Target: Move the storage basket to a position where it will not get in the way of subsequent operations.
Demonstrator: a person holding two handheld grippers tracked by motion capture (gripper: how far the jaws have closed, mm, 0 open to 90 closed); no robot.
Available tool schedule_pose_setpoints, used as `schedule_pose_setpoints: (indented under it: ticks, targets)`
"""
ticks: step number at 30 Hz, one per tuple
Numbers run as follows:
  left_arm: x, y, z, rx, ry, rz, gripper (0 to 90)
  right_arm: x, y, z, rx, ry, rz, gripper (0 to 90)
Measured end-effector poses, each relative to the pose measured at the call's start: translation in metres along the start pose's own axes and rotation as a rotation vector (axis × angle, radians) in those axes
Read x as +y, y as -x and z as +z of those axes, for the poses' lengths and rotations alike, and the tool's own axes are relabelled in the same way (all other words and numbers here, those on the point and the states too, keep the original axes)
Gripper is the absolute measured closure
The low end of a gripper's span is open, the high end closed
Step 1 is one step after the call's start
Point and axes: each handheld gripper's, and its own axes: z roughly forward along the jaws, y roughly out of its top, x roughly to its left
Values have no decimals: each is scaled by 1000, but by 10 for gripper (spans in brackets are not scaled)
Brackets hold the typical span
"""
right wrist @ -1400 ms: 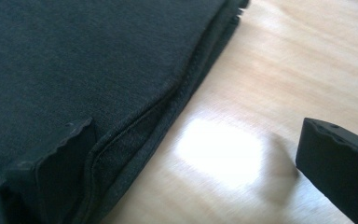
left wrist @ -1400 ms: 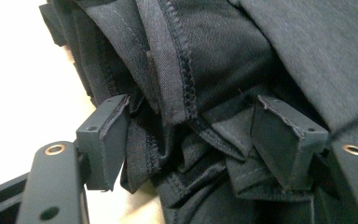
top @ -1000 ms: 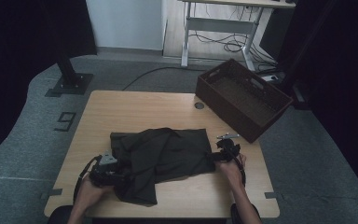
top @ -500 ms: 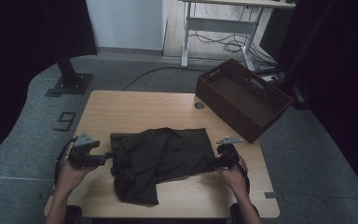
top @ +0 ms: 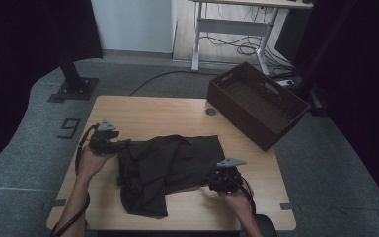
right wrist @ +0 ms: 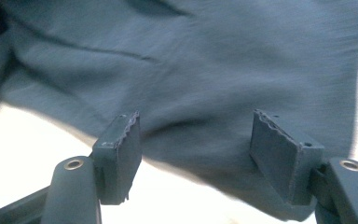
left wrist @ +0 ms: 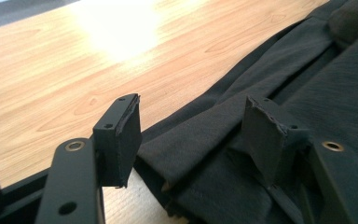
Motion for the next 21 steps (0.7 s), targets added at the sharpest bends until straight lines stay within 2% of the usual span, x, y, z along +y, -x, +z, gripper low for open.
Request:
schedule_pose_setpoints:
  ticks: [5,8,14,17,21]
  targets:
    - [-7,4,18,-4,-49,13,382,-5,-12,12,42,-27,-25,409]
    - [-12,5,22,-19,-57,6,396,-6,-13,19,42,-42,-37,422]
    - [-19,11,23,-34,-78,11,413,-2,-5,28,24,-54,-43,426]
    - [-23,17,20,-18,-79,22,415,2,2,33,-1,-56,-65,395]
    - [-29,24,16,-14,-81,30,416,8,13,39,-28,-59,-67,369]
